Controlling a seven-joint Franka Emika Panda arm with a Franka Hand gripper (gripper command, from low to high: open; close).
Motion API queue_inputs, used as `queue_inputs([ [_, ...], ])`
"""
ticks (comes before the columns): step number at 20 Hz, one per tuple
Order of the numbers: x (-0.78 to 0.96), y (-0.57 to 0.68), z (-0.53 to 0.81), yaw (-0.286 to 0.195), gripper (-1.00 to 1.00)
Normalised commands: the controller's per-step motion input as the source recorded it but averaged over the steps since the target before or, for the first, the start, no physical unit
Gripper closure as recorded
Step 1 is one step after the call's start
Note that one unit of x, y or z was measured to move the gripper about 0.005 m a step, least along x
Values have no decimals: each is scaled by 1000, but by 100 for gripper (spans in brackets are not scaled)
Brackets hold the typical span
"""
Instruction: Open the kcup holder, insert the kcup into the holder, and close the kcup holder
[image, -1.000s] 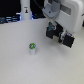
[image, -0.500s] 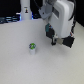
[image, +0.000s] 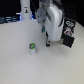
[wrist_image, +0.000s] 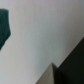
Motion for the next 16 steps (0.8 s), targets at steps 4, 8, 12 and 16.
queue_inputs([
  [4, -442, -359, -348, -285, -100],
  [8, -468, -357, -435, -295, -100],
  [12, -398, -375, -461, -298, -100],
  [16, -362, -394, -443, -295, -100],
])
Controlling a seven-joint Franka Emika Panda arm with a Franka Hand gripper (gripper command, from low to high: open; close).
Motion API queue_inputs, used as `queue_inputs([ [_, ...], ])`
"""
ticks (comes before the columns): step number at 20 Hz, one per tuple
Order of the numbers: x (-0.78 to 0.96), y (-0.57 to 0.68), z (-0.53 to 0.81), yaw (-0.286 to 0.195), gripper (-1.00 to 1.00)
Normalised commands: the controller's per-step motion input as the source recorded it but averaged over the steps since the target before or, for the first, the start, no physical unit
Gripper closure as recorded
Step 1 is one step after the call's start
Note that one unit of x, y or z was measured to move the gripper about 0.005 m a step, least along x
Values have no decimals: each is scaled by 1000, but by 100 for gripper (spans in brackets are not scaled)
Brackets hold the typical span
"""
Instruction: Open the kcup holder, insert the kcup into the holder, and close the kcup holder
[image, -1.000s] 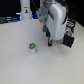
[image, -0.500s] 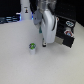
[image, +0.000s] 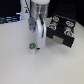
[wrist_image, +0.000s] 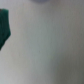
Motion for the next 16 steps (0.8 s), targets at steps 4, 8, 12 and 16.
queue_inputs([
  [4, -261, -432, -393, -297, -100],
  [8, 3, -229, -54, -106, -100],
  [12, 91, -69, -4, -17, -100],
  [16, 89, -132, -18, -73, -100],
])
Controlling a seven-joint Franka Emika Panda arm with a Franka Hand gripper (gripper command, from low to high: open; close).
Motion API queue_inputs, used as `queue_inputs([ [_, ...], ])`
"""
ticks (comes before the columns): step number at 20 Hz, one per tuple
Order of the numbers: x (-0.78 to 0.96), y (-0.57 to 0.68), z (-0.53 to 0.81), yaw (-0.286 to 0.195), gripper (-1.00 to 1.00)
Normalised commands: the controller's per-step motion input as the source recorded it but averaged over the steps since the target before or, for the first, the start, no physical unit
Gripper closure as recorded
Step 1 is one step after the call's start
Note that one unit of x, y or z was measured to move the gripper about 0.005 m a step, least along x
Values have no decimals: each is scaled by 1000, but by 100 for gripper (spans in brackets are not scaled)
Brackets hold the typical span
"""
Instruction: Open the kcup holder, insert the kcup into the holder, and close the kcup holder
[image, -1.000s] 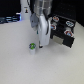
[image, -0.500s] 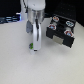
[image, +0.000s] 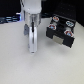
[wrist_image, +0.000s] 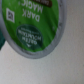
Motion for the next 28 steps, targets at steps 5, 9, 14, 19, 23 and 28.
queue_inputs([
  [5, -47, -192, 47, -25, -100],
  [9, 146, -113, 1, -82, -100],
  [14, 82, -149, 58, -46, 100],
  [19, 45, -55, 20, -27, -100],
  [23, 36, -51, 26, -30, 100],
  [28, 118, -57, 70, -58, 100],
])
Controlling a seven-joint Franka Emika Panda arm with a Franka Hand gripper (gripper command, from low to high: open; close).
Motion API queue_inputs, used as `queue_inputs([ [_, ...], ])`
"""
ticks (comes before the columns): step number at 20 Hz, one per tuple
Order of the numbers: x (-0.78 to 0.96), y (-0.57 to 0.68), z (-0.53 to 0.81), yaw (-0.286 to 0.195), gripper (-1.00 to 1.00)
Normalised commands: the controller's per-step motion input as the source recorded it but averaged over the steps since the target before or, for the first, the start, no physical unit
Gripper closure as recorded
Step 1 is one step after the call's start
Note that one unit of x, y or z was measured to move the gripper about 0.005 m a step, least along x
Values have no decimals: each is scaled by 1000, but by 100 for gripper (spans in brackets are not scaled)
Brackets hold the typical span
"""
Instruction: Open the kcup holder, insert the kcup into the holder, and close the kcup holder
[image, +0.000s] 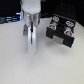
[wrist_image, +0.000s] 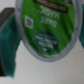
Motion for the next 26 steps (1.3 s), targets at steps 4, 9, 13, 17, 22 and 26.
queue_inputs([
  [4, 34, 213, 491, -8, 100],
  [9, 87, 391, 854, 7, 100],
  [13, 64, 490, 855, 31, 100],
  [17, 37, 598, 696, 33, 100],
  [22, 16, 656, 541, 25, 100],
  [26, 37, 668, 472, 18, 100],
])
